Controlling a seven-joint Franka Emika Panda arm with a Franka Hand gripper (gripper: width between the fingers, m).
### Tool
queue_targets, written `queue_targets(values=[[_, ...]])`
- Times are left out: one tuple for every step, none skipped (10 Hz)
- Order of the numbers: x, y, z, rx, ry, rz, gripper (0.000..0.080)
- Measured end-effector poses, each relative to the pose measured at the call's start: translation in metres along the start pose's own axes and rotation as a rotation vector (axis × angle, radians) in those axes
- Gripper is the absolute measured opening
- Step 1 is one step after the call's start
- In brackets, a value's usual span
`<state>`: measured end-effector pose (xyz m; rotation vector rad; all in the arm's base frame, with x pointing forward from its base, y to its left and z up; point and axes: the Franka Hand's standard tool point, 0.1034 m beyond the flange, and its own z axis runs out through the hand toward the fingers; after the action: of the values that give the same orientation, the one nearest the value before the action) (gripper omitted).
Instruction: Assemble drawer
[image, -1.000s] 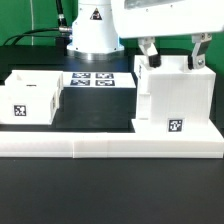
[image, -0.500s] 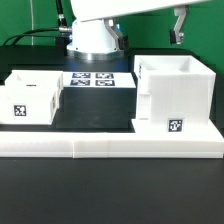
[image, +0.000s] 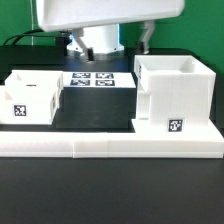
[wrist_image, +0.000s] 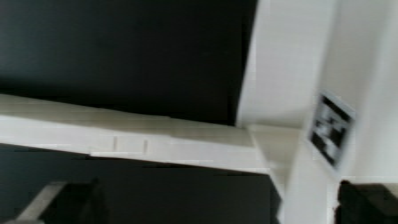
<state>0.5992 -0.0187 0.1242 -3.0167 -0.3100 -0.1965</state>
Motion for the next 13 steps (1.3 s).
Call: queue_targets(values=[[-0.007, 0.014, 0.002, 0.007, -0.002, 0.047, 0.0649], [-0.005, 0.01, 0.001, 0.003, -0.003, 0.043, 0.0649], [-0.005, 0.009, 0.002, 0.004, -0.004, 0.04, 0.0649], [-0.006, 0.01, 0.002, 0.003, -0.005, 0.043, 0.0649], [-0.007, 0.011, 0.003, 0.005, -0.008, 0.06, 0.0649], [-0.016, 0.017, 0.005, 0.005, -0.026, 0.12, 0.0649], [-0.029, 0.019, 0.012, -0.006, -0.033, 0.152, 0.0649], [-0.048, 0.019, 0.02, -0.01, -0.057, 0.191, 0.0649], [-0.065, 0.023, 0.028, -0.015, -0.08, 0.235, 0.0649], [-0.077, 0.03, 0.034, -0.02, -0.092, 0.251, 0.0649], [-0.083, 0.036, 0.037, -0.022, -0.095, 0.259, 0.0649], [-0.082, 0.034, 0.037, -0.022, -0.093, 0.256, 0.0649], [-0.082, 0.034, 0.037, -0.022, -0.093, 0.255, 0.0649]])
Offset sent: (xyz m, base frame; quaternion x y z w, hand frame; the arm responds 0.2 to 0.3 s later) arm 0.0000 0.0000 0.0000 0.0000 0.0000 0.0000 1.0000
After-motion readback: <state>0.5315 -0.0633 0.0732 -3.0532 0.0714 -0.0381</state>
